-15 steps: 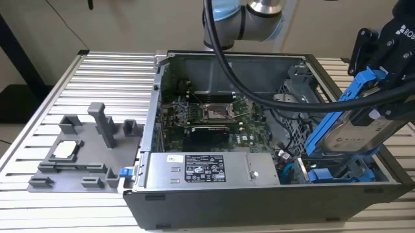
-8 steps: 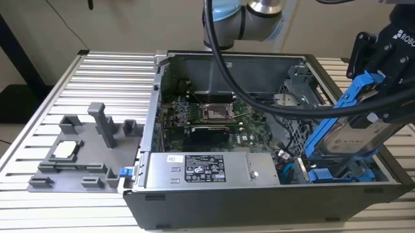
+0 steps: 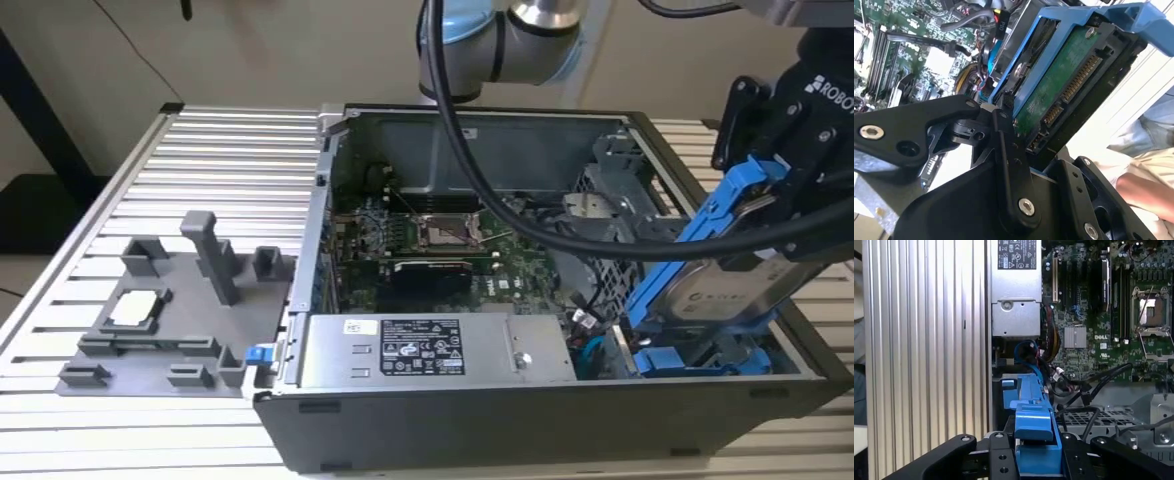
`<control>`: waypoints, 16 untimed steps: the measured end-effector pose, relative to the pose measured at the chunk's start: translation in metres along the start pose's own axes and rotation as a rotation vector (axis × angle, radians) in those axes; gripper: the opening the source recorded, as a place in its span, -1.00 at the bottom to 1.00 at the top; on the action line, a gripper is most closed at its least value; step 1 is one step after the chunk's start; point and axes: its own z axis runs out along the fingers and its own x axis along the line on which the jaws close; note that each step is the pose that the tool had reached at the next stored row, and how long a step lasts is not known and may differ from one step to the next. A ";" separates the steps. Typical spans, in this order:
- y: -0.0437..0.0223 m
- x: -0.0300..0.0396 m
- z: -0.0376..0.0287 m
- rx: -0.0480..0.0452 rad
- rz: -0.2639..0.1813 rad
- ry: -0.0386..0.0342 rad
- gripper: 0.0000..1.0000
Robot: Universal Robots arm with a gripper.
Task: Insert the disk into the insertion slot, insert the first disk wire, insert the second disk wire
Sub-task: 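Insert the disk into the insertion slot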
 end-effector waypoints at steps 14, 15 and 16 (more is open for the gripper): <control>-0.0020 0.0000 0.0102 0.0000 0.000 -0.0001 -0.34; -0.0022 0.0000 0.0111 0.0000 0.000 -0.0001 -0.34; -0.0024 -0.0001 0.0121 0.0002 -0.001 -0.0002 -0.34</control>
